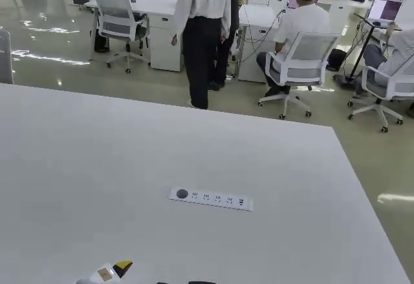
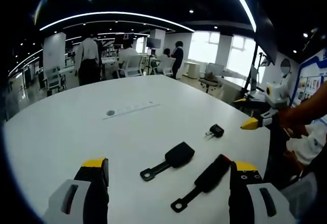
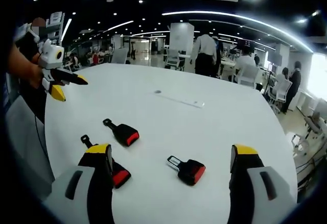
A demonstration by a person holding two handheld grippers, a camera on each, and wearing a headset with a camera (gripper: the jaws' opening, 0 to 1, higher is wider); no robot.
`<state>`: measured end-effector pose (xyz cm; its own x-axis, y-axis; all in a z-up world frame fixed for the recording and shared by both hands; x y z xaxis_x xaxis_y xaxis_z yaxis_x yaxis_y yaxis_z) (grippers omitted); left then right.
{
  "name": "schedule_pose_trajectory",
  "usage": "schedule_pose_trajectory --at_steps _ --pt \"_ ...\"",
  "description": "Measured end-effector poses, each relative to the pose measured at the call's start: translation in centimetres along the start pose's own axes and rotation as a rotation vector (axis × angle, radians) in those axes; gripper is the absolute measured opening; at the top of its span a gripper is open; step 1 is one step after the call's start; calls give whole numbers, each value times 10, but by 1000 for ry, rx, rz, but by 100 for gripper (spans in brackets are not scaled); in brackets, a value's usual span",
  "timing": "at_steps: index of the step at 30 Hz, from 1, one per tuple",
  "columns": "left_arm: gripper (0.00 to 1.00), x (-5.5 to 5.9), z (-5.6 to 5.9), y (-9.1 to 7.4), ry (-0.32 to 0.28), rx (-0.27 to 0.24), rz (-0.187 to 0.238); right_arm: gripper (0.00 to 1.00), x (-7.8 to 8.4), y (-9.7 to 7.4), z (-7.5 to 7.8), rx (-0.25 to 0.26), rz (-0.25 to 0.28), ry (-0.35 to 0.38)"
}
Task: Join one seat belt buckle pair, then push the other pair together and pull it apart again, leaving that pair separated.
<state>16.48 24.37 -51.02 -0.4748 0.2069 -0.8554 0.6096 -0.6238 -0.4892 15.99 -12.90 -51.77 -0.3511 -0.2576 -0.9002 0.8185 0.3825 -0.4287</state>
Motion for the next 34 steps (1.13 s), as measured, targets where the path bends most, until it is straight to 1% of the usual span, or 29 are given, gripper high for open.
schedule_pose_trajectory --at_steps 2,4,5,6,8,10,11,12,13,16,18,20,22,24,26,28,31,34 --pt "100 -1 6 -4 -4 -4 8 96 2 -4 -2 2 1 6" --pt "100 2 7 -11 -13 -11 23 96 2 -8 -5 7 8 7" --pt "100 2 11 -13 -18 -14 31 96 2 -10 -6 7 11 10" --pt "100 3 12 -15 -22 -16 35 96 3 -11 -7 7 11 12" --pt "100 8 12 -20 -29 -23 38 96 4 -14 -10 8 19 7" --pt "100 8 14 -24 -33 -27 50 97 4 -17 -15 2 26 13" --pt "100 9 11 -28 -39 -32 56 97 5 -19 -17 3 26 10" --pt "100 10 11 -30 -40 -35 58 97 5 -21 -17 6 30 9" --pt "100 11 12 -32 -40 -38 60 97 6 -22 -19 4 36 15" --pt "100 15 12 -39 -38 -45 56 97 8 -26 -23 7 35 2" --pt "100 12 18 -41 -35 -52 57 97 8 -29 -26 1 37 13" --pt "100 13 16 -46 -41 -57 76 98 10 -31 -28 1 37 11" --pt "100 17 15 -48 -47 -62 71 98 15 -34 -30 -5 28 8" --pt "100 19 19 -48 -46 -64 52 98 19 -37 -31 -7 19 5" --pt "100 23 18 -50 -50 -68 25 98 22 -40 -33 -11 7 6" --pt "100 27 16 -50 -54 -79 17 98 27 -42 -32 -10 -12 4" --pt "100 29 16 -51 -68 -84 21 98 29 -45 -30 -1 -18 11" --pt "100 28 18 -51 -64 -85 21 98 32 -48 -28 8 -19 16"
Point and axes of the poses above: the centre of the closed fingertips' face, and the gripper's own axes: y roughly forward along the fingers, z roughly to its right, x roughly out of its underside, the point moved 9 cm from there along -y, roughly backward along the fingers, and after that the axes turned 3 degrees about x, right-handed, at the moved point
